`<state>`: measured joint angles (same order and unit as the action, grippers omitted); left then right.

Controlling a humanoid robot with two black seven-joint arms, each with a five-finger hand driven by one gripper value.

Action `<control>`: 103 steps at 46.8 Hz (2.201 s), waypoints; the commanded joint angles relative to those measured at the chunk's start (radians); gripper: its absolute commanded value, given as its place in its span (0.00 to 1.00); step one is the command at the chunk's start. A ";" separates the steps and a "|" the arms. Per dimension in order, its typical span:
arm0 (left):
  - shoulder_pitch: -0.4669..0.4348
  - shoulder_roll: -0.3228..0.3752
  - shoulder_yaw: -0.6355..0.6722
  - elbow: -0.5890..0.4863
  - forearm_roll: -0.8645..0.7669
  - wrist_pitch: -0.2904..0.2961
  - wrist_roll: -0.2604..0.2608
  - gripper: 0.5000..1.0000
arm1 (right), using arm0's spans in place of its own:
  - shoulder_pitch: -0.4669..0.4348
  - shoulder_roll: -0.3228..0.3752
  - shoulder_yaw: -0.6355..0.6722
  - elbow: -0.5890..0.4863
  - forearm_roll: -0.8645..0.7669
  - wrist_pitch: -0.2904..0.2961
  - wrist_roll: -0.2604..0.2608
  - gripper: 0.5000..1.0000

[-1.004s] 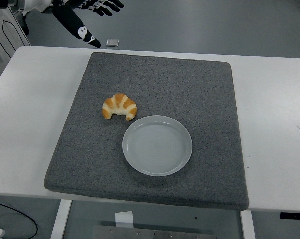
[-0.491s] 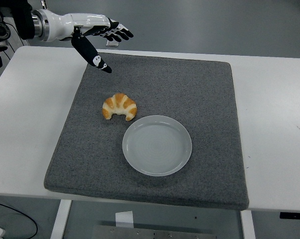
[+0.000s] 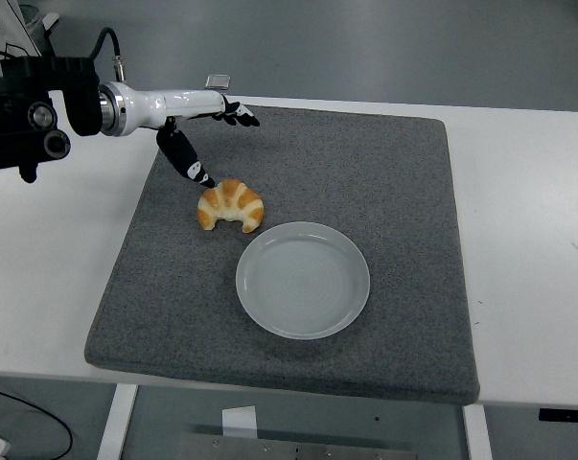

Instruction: Place the bread on the plate

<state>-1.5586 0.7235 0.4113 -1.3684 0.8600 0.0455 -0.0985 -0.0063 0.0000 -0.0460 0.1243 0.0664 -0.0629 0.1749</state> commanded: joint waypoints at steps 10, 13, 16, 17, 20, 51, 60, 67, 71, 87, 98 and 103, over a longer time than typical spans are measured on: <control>0.080 -0.041 0.004 0.012 0.044 0.056 0.000 0.92 | 0.000 0.000 0.000 0.000 0.000 0.000 0.000 0.86; 0.100 -0.045 0.006 0.015 0.062 0.085 0.000 0.92 | 0.000 0.000 0.000 0.000 0.001 0.000 0.000 0.86; 0.123 -0.059 0.014 0.028 0.086 0.120 0.000 0.92 | 0.000 0.000 0.000 0.000 0.000 0.000 0.000 0.86; 0.127 -0.064 0.017 0.032 0.088 0.125 0.000 0.92 | 0.000 0.000 0.000 0.000 0.001 0.000 0.000 0.86; 0.140 -0.076 0.021 0.051 0.088 0.137 0.000 0.92 | 0.000 0.000 0.000 0.000 0.000 0.000 0.000 0.86; 0.218 -0.138 0.017 0.141 0.090 0.211 0.002 0.92 | 0.002 0.000 0.000 0.000 0.001 0.000 0.001 0.86; 0.227 -0.164 0.015 0.146 0.090 0.211 0.002 0.92 | 0.000 0.000 0.000 0.002 0.000 0.000 0.000 0.86; 0.232 -0.167 0.012 0.149 0.088 0.212 0.002 0.93 | 0.000 0.000 0.000 0.000 0.000 0.000 0.000 0.86; 0.232 -0.167 0.014 0.149 0.088 0.211 0.002 0.93 | 0.000 0.000 0.000 0.000 0.000 0.000 0.000 0.86; 0.252 -0.182 0.012 0.170 0.088 0.212 0.002 0.92 | 0.000 0.000 0.000 0.000 0.001 0.000 0.000 0.86; 0.255 -0.197 0.007 0.173 0.088 0.211 0.000 0.92 | 0.000 0.000 0.000 0.000 0.001 0.000 0.000 0.86; 0.259 -0.200 0.007 0.177 0.088 0.211 0.000 0.92 | 0.000 0.000 0.000 0.000 0.001 0.000 0.000 0.86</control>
<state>-1.3016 0.5234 0.4188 -1.1936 0.9480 0.2574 -0.0978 -0.0062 0.0000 -0.0460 0.1242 0.0664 -0.0629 0.1748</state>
